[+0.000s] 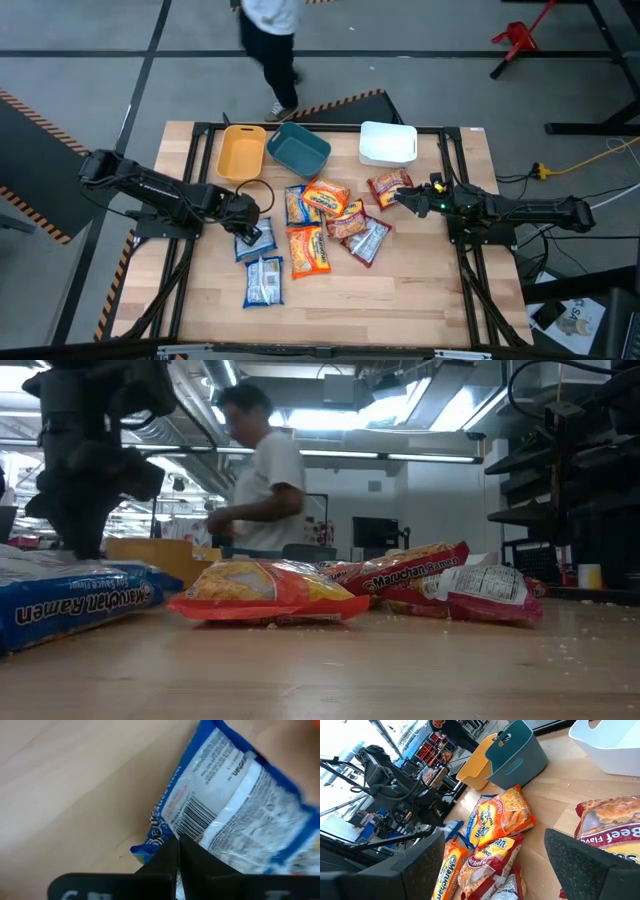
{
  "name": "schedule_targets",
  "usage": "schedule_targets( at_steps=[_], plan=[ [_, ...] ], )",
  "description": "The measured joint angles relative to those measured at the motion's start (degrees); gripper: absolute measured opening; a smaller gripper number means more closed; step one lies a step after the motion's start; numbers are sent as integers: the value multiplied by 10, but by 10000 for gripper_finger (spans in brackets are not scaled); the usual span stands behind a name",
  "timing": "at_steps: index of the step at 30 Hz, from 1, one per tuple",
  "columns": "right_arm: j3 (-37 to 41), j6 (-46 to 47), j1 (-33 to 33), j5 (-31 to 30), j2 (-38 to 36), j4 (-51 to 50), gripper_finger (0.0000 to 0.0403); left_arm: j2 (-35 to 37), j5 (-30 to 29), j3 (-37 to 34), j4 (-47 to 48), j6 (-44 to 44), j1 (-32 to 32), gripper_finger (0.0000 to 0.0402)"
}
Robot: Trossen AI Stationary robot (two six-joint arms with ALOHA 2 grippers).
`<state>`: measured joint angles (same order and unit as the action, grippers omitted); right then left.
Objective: Sort Maruchan noodles
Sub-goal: Put the middle left blue bags into the yellow bin
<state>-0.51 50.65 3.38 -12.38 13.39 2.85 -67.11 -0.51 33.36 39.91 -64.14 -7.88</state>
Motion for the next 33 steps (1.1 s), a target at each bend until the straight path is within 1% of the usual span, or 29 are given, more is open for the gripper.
schedule_targets(
  at_steps=[4, 10, 19, 27, 30, 33],
  plan=[
    [0, 0, 0, 0, 0, 0, 326, 0, 1, 24, -2, -16, 0, 1],
    [0, -2, 0, 0, 0, 0, 326, 1, -8, 73, 5, -18, 7, 1],
    [0, -2, 0, -3, 0, 0, 326, 1, -53, 146, 44, 1, 44, 0],
    [0, -2, 0, -5, 0, 0, 326, 16, -88, 185, 54, 2, 80, 0],
    [0, -2, 0, -5, 0, 0, 326, 28, -108, 204, 64, 3, 98, 0],
    [0, -5, 0, -6, 3, 0, 326, 50, -145, 219, 103, 3, 122, 0]
  ],
)
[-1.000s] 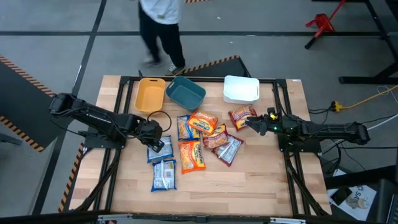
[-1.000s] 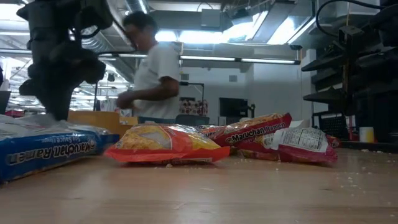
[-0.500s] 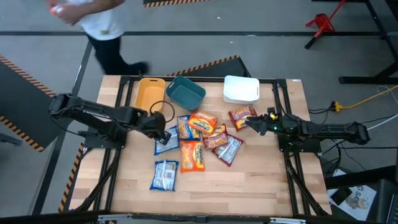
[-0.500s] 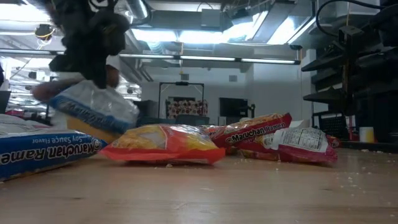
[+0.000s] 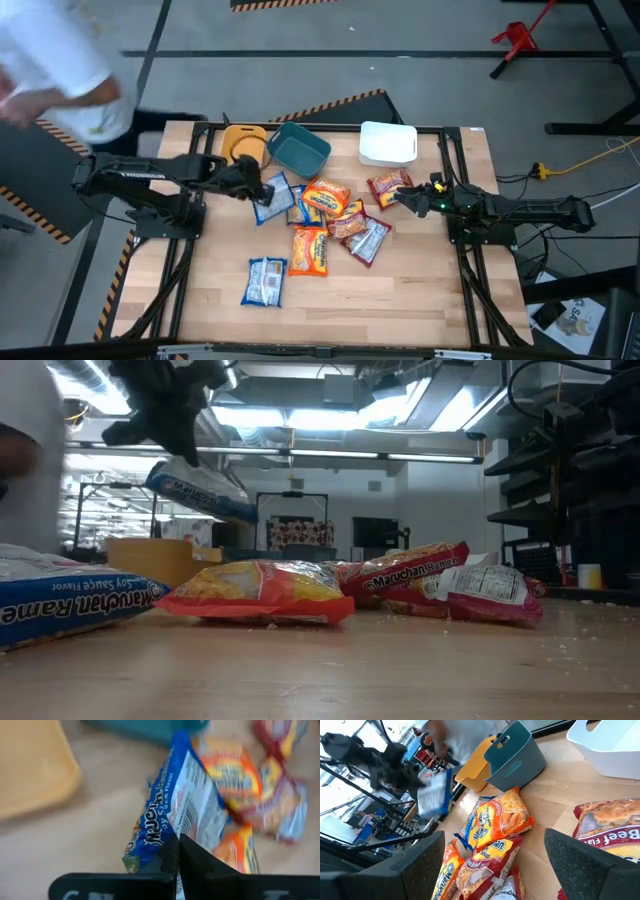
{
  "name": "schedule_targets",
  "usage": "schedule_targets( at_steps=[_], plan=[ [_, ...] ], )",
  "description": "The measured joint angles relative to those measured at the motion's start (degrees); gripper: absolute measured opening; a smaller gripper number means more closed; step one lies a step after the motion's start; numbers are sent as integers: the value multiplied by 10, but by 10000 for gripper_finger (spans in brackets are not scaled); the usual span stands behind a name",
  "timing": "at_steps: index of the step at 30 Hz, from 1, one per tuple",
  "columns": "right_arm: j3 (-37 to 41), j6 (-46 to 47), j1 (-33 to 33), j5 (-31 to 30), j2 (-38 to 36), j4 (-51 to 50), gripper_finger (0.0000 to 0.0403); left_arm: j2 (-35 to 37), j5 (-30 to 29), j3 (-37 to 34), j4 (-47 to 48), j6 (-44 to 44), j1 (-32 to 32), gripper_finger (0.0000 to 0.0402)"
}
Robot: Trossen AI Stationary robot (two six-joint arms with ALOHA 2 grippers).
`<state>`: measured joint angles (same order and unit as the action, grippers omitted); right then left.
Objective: Sort Maruchan noodles
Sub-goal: Put the middle left blue bags into the yellow bin
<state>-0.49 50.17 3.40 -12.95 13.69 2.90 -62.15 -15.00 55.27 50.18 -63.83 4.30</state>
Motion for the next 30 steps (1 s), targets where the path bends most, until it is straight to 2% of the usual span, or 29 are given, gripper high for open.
schedule_targets(
  at_steps=[7, 12, 18, 22, 30],
  plan=[
    [0, -13, 0, -15, 14, 2, 326, 71, -126, 2, 44, 3, 79, 0],
    [0, -13, 0, -20, 21, 3, 326, 95, -202, 2, 22, 21, 154, 0],
    [0, -13, 0, -20, 23, 2, 326, 72, -208, 2, 10, 55, 241, 0],
    [0, -13, 0, -20, 23, 3, 326, 41, -191, 2, -8, 76, 285, 0],
    [0, -13, 0, -20, 23, 2, 326, -8, -160, -6, -11, 81, 333, 0]
  ],
)
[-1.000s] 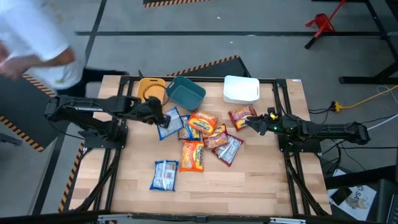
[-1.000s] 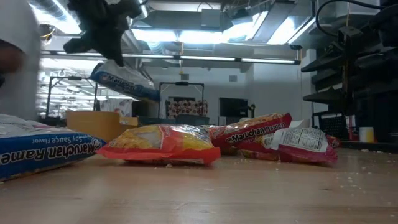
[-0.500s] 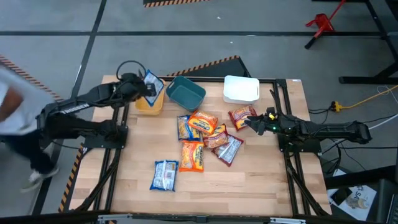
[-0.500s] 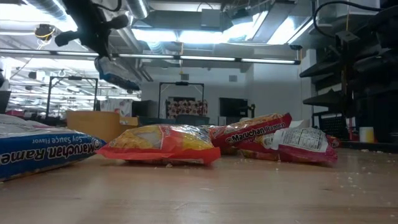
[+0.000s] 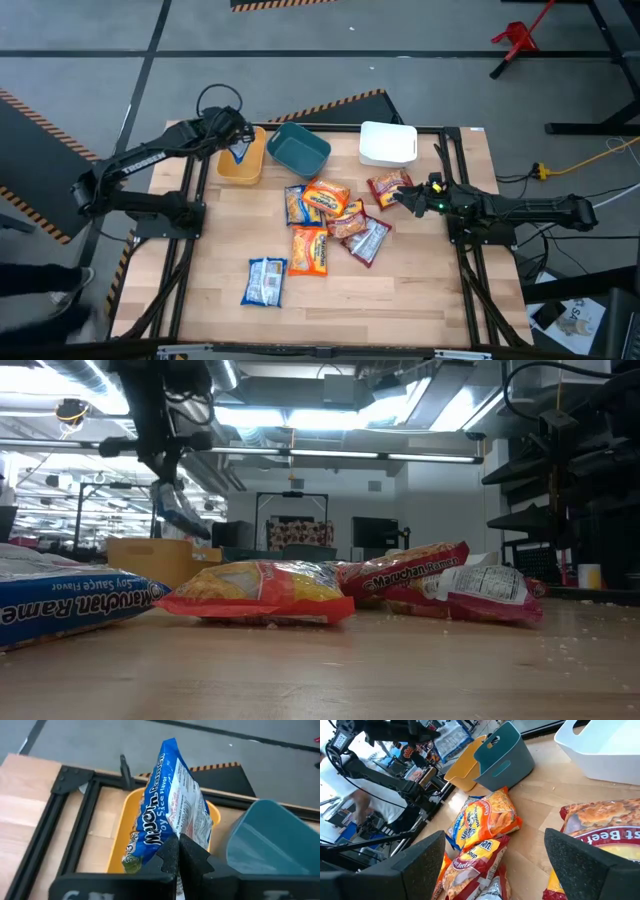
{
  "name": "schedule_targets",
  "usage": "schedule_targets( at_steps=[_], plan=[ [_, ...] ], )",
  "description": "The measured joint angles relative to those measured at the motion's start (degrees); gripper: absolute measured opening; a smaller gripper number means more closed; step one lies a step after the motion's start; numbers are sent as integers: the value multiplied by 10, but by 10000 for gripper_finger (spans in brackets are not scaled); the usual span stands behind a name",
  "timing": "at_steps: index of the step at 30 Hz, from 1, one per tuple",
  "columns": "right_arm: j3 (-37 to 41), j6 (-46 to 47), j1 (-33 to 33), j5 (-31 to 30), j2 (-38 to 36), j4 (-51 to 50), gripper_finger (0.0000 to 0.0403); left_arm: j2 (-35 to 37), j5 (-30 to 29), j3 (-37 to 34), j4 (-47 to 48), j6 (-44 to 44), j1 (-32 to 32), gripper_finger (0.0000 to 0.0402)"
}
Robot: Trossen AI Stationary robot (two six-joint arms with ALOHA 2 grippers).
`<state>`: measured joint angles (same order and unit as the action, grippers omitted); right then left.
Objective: Sort Maruchan noodles
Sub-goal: Put the middle left blue bags into the yellow bin, then put the top right red bag into the blue bin
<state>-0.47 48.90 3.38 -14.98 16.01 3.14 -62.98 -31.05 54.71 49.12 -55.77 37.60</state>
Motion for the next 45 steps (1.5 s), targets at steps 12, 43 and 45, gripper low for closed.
schedule_targets(
  at_steps=[12, 43, 45],
  plan=[
    [0, 0, 0, 0, 0, 0, 326, -1, 83, -179, -227, -63, 31, 0],
    [-118, -270, 0, -39, 84, -36, 326, 153, 311, -252, -422, 65, 30, 166],
    [-160, -300, 0, -45, 134, -66, 326, 172, 329, -252, -467, 65, 30, 166]
  ],
)
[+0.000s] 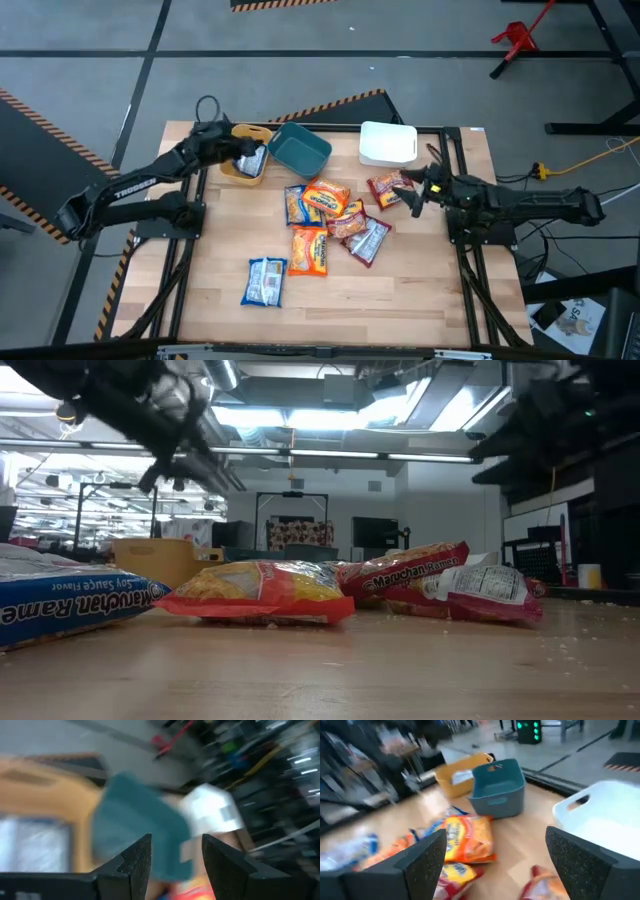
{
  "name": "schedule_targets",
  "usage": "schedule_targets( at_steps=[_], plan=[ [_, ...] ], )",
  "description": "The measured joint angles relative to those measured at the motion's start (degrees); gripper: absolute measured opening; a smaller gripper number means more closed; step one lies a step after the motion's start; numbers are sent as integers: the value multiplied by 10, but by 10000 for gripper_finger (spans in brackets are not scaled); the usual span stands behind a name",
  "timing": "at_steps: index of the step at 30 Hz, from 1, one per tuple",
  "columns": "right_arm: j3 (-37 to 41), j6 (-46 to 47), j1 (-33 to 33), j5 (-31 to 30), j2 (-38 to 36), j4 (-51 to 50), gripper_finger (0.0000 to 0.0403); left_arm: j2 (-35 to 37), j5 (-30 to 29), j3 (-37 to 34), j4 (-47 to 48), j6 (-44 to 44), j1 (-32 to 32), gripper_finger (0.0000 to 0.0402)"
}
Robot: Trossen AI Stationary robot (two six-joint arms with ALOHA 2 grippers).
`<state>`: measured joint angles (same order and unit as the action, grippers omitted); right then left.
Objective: Sort Maruchan noodles
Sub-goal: Put the top right red bag into the blue bin
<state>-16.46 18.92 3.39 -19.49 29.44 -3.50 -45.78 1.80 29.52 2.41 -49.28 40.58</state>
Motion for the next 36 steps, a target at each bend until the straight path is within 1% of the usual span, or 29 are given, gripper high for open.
schedule_targets(
  at_steps=[4, 6, 8, 11, 14, 17, 19, 21, 28, 34, 36],
  plan=[
    [-82, -29, 0, 18, 115, -75, 326, 30, 9, 0, -87, 0, 0, 166],
    [-123, -31, 0, 18, 174, -139, 326, 44, 9, 0, -116, 0, 0, 166],
    [-161, -32, -1, 0, 230, -214, 326, 56, 9, 0, -133, 0, 0, 166],
    [-202, -23, 0, -28, 303, -314, 326, 68, 8, 0, -132, 0, -4, 166],
    [-216, 33, 0, -29, 359, -346, 326, 75, 9, 0, -132, 0, -8, 166],
    [-216, 126, 5, -35, 403, -365, 326, 76, 8, 0, -132, 3, -12, 166],
    [-216, 196, 20, -31, 423, -385, 326, 76, 8, 0, -132, 4, -14, 166],
    [-216, 227, 40, -12, 435, -387, 326, 76, 7, 0, -132, 4, -14, 166],
    [-216, 196, 101, 44, 436, -369, 326, 76, 7, 0, -129, 4, -14, 166],
    [-180, 182, 154, 166, 436, -331, 324, 76, 18, 0, -121, 4, -14, 166],
    [-164, 182, 160, 184, 436, -318, 313, 76, 22, 0, -121, 3, -14, 166]
  ],
)
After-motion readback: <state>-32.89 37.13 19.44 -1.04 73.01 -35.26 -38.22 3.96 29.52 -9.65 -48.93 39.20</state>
